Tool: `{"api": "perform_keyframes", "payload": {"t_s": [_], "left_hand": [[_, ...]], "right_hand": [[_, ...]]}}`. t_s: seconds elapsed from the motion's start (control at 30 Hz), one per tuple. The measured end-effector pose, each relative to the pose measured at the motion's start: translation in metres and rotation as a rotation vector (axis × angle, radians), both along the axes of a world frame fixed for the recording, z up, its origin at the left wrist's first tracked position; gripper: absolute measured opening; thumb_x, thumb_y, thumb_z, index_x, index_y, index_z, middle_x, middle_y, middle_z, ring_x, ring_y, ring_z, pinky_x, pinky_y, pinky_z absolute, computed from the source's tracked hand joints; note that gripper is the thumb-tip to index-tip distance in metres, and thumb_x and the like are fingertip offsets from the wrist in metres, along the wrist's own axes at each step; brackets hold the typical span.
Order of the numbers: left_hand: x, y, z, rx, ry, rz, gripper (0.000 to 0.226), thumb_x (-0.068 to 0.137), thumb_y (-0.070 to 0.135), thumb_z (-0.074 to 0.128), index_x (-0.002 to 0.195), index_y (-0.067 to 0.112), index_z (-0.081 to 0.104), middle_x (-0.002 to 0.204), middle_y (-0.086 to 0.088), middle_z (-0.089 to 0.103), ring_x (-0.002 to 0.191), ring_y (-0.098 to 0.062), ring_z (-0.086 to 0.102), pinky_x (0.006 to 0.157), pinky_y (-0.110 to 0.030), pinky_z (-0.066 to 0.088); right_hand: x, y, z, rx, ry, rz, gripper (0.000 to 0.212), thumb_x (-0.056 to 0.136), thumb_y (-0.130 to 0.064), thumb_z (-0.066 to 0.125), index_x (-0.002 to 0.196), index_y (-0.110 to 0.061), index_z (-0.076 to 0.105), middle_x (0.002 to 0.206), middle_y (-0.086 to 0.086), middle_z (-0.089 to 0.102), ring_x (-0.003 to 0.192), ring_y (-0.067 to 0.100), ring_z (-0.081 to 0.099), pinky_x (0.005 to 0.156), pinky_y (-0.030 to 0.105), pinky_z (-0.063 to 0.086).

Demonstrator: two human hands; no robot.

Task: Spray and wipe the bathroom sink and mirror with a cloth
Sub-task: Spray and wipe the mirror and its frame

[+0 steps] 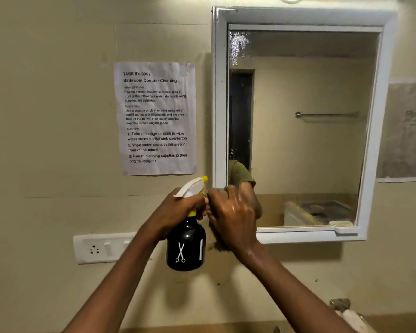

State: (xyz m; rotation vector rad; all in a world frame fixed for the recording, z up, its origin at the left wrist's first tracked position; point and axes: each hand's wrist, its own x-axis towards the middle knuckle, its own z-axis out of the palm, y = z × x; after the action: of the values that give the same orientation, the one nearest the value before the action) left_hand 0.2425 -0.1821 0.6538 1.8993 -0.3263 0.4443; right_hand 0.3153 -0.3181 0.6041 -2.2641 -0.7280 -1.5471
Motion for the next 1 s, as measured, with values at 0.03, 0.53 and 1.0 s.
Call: {"api": "perform_keyframes", "payload": {"t_s": [0.03,0.53,1.0], "left_hand": [[0.002,-0.001,0.002,0.022,0.010,-0.005,0.029,0.072,0.027,0.057,0.073,-0.002,0.063,0.069,-0.016,0.066,0.066,-0.022,0.060,0.073,-0.036,0.046],[-0.010,-0.012,0.042,-0.074,0.206,-0.161,0.016,0.090,0.016,0.054,0.082,0.006,0.064,0.077,-0.013,0.065,0.073,-0.025,0.060,0.064,-0.025,0.050],[-0.011,-0.008,0.086,-0.117,0.171,-0.135,0.014,0.089,0.015,0.052,0.083,0.006,0.061,0.072,-0.009,0.066,0.068,-0.023,0.058,0.058,-0.024,0.051]], "right_hand": [[-0.001,-0.001,-0.012,-0.021,0.016,0.014,0.021,0.090,-0.034,0.053,0.104,-0.019,0.058,0.095,0.007,0.055,0.086,0.026,0.057,0.051,0.031,0.048],[0.000,-0.010,0.025,-0.014,-0.022,0.062,0.025,0.081,-0.028,0.064,0.102,-0.015,0.059,0.095,0.011,0.058,0.077,0.026,0.059,0.053,0.030,0.050],[0.001,-0.002,0.025,0.040,-0.050,-0.010,0.021,0.083,-0.035,0.067,0.098,-0.022,0.061,0.090,0.004,0.059,0.076,0.021,0.056,0.053,0.025,0.046]]}}
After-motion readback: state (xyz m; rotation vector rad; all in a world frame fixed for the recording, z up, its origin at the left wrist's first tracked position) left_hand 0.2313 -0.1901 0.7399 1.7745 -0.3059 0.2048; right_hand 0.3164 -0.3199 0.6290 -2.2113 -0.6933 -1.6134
